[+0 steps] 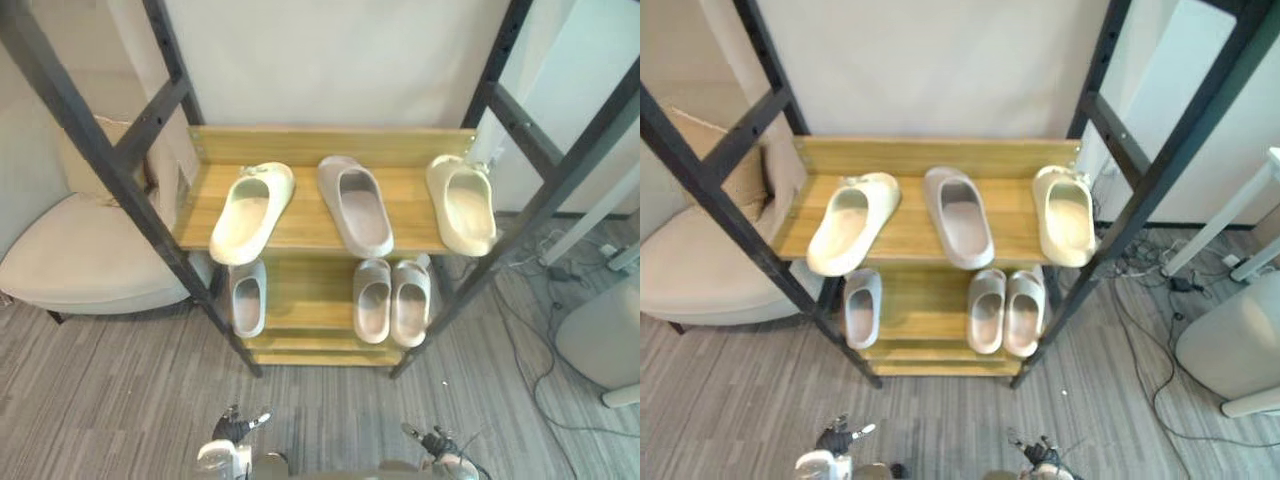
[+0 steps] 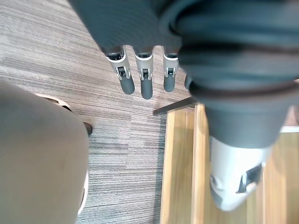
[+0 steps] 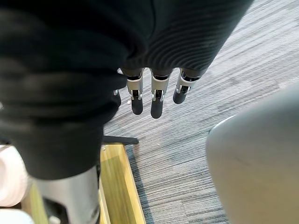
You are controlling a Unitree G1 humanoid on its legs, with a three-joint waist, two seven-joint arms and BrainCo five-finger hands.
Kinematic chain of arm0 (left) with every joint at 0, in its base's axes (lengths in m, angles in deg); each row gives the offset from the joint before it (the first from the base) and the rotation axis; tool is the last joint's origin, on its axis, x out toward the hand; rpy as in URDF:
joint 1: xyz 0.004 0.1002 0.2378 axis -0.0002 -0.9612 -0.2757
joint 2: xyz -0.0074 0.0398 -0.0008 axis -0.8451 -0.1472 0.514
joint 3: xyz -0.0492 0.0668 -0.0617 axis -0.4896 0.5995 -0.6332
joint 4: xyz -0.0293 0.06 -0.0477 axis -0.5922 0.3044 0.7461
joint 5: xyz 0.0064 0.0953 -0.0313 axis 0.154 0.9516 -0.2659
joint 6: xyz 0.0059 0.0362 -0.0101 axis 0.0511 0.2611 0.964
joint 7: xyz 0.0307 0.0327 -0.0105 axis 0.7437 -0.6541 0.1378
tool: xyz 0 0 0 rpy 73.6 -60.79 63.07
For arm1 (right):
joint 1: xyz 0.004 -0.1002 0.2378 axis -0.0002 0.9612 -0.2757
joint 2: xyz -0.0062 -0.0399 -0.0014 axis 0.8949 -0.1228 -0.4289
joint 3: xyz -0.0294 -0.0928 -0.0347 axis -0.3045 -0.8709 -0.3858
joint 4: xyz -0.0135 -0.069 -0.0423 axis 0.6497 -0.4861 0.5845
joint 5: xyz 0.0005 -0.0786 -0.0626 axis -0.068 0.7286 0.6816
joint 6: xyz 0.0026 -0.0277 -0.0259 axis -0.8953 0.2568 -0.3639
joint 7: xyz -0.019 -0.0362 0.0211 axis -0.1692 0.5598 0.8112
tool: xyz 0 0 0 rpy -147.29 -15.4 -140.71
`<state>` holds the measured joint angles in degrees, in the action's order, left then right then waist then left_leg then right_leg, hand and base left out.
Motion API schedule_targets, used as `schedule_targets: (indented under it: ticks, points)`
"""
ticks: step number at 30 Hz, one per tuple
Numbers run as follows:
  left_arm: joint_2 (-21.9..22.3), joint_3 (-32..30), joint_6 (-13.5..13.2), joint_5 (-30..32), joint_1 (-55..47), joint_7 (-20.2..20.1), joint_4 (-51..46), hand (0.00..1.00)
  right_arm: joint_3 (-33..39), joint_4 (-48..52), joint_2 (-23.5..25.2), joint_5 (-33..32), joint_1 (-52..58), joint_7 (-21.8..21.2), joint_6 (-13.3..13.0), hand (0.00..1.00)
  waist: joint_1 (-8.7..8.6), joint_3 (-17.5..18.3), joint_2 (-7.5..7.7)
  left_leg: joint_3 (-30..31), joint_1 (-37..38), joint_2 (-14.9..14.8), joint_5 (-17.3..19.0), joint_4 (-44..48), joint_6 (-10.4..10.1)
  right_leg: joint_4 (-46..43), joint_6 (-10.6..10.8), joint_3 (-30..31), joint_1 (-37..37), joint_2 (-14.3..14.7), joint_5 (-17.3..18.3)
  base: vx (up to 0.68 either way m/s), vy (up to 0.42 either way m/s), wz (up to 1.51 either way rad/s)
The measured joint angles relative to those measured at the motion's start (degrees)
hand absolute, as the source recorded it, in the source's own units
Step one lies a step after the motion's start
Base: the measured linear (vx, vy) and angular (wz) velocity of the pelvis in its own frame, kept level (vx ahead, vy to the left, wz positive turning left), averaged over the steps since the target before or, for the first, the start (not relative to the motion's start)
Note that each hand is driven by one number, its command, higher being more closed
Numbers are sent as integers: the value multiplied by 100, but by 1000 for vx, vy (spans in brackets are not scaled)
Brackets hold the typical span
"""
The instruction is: Organize the slippers on the shoe rack
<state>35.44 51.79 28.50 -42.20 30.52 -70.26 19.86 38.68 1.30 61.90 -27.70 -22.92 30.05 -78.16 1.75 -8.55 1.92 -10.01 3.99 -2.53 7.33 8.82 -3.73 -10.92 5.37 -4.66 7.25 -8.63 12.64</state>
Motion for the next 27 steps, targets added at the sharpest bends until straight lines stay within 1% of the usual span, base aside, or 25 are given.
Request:
schedule_targets:
  ticks: [2, 4, 7, 10, 11, 13, 15, 16, 18, 19, 21, 26, 27]
  points:
    - [-3, 16, -6, 1, -7, -3, 15, 0, -7, -98, -4, 1, -8, 0, -3, 0, 6, 43, 33, 71, 29, -15, -16, -32, -24, 81, -21, -58, 88, 28, -16, 0, -39, 18]
    - [-4, 21, -4, 0, -7, -6, 21, 0, -10, -182, -20, -7, -32, 0, -7, 0, 10, 70, 11, 109, 2, -28, -68, -87, -27, 172, -47, -84, 95, 58, -82, -22, -23, 8]
    - [-60, 87, -4, 1, -3, -6, 35, 0, -22, -192, -23, -14, -49, 6, -46, 0, 16, 76, 20, 105, 4, -38, -154, -222, -24, 360, -54, -76, 125, 95, -238, -17, 2, -2]
    - [-138, 253, -4, 1, 14, -4, 53, 0, -89, -181, -25, -63, -39, 20, -71, 0, 14, 60, 64, 103, 28, -19, -190, -274, -4, 535, -38, -68, 206, 94, -347, -35, 15, 0]
    - [-161, 288, -4, 1, 18, -2, 52, 0, -215, -118, -25, -64, -20, 53, -85, 0, 13, 60, 80, 100, 30, -7, -201, -284, 12, 538, -34, -61, 204, 84, -353, -43, 17, -1]
    - [-169, 312, 7, 2, 47, 3, 67, 0, -495, 483, -28, -63, 176, 131, -60, 0, 9, 62, 86, 83, 54, 17, -249, -364, 26, 559, -28, -35, 180, 63, -357, -48, 19, -4]
    - [-170, 401, 11, 3, 48, 39, 58, 0, -721, 1525, -37, -63, 506, 200, -71, 0, 6, 68, 75, -16, 97, 21, -308, -487, 30, 586, -26, 73, 114, 64, -393, -50, 26, -22]
    - [-169, 420, 10, 13, 44, 49, 50, 0, -769, 2010, -55, -59, 611, 214, -106, 0, 3, 65, 63, -53, 95, 18, -314, -511, 33, 594, -22, 136, 72, 75, -412, -37, 22, -27]
    - [-172, 483, 14, 15, 28, 62, 50, 0, -802, 2932, -137, 7, 803, 230, -211, 0, -58, 67, 56, -88, 98, 23, -330, -573, 36, 650, -12, 187, 39, 78, -460, -18, 13, -16]
    - [-172, 511, 13, 15, 27, 63, 47, 0, -804, 3203, -155, 15, 857, 234, -220, 0, -70, 67, 56, -105, 92, 24, -330, -579, 36, 656, -11, 208, 22, 78, -469, 0, 16, -11]
    - [-180, 582, 1, 27, 4, 72, 41, 0, -827, 4158, -160, 296, 1063, 238, -252, 0, -131, 68, 56, -130, 88, 28, -329, -593, 36, 712, -6, 245, 16, 79, -498, 24, 17, -10]
    - [-222, 902, -20, 143, 8, 113, 17, 0, -995, 5406, -144, 784, 1162, 267, -378, 0, -160, 75, 47, -27, 66, 28, -327, -614, 38, 736, -5, 307, -17, 100, -536, 27, -1, -7]
    - [-225, 930, -23, 160, 12, 112, 17, 0, -1018, 5533, -145, 867, 1161, 280, -413, 0, -160, 77, 43, -23, 52, 27, -327, -614, 38, 737, -5, 305, -27, 102, -539, 0, 0, 0]
